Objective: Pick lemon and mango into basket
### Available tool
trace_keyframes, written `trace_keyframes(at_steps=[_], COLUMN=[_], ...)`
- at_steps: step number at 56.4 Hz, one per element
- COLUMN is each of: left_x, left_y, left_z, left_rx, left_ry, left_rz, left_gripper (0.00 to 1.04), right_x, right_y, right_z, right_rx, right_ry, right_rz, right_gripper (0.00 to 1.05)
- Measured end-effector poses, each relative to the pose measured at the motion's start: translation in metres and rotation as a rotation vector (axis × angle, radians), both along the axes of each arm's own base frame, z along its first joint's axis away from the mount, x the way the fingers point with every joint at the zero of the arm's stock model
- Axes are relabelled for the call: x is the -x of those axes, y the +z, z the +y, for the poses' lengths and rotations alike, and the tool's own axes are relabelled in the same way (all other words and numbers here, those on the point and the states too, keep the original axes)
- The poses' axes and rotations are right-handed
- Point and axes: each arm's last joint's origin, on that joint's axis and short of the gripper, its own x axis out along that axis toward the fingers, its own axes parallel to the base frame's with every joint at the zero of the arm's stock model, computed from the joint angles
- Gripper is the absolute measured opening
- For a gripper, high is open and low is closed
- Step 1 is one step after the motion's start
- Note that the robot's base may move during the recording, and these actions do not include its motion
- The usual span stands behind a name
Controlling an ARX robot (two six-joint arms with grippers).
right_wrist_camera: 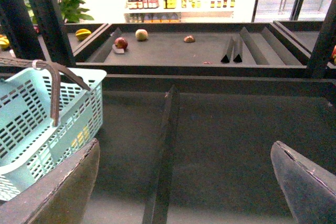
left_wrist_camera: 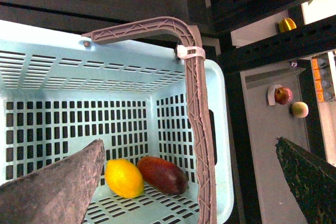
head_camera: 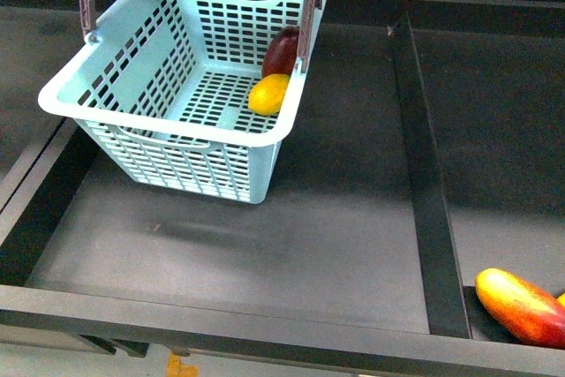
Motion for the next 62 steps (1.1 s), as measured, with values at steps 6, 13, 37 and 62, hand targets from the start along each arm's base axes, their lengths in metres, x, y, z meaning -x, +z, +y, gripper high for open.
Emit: trace_keyframes(at_steps=[6,13,37,62], left_x=[0.006,0.027,0.185,0.259], left_y=[0.009,0.002,-0.040,-0.060], left_z=[-0.006,0.014,0.133,0.165], left_rx=[-0.017,-0.202,-1.114,-1.125], left_ry=[-0.034,-0.556,-0.773,-0.779], left_rz=[0.002,-0.206,-0.301,-0.317], left_gripper=[0.97,0.75,0.04,0.04], right_x=[0.000,0.000,0.000,0.000], right_y=[0.000,0.000,0.000,0.000], right_z=[0.000,0.000,0.000,0.000], right_rx=[0.000,0.000,0.000,0.000], right_ry=[0.000,-0.001,0.000,0.000], right_rz=[0.000,0.000,0.000,0.000], right_gripper=[0.96,0.96,0.96,0.96])
